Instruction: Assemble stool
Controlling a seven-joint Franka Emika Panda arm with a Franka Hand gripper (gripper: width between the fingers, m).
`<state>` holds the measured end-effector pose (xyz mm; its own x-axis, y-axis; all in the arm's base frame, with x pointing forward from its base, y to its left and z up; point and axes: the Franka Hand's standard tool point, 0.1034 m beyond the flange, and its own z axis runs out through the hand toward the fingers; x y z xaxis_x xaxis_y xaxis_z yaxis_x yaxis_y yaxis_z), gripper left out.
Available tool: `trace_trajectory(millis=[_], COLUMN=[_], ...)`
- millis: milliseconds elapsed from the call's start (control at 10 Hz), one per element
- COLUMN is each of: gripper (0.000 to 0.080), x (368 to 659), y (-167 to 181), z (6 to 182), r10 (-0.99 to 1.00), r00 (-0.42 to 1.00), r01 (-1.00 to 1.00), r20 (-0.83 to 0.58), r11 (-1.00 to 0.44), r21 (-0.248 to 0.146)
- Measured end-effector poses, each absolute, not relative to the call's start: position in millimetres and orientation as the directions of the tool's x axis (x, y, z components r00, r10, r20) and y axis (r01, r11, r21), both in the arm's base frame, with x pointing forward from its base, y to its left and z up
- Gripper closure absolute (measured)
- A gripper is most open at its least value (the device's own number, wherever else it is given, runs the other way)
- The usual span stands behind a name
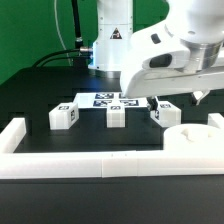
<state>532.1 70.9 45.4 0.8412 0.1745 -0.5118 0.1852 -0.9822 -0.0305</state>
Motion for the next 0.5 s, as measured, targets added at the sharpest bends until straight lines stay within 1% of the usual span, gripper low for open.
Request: trace_trajectory(millis=[100,200,300,400,500], gripper=[0.015,0.015,0.015,0.015,0.015], x=[524,524,517,511,511], y=[70,70,69,69,68], z=[45.1,43.2,42.8,40.3,37.2], r10=[0.169,0.165,0.151,0.123,0.1], r00=[0.795,0.764,0.706,0.635,0.583], r01=[0.183,0.181,0.175,0.16,0.147], r20=[-0.583,-0.624,-0.692,-0.762,-0.807], r11=[-0.982,-0.983,-0.984,-0.987,-0.989], r21=[-0.035,-0.038,-0.037,-0.026,-0.016])
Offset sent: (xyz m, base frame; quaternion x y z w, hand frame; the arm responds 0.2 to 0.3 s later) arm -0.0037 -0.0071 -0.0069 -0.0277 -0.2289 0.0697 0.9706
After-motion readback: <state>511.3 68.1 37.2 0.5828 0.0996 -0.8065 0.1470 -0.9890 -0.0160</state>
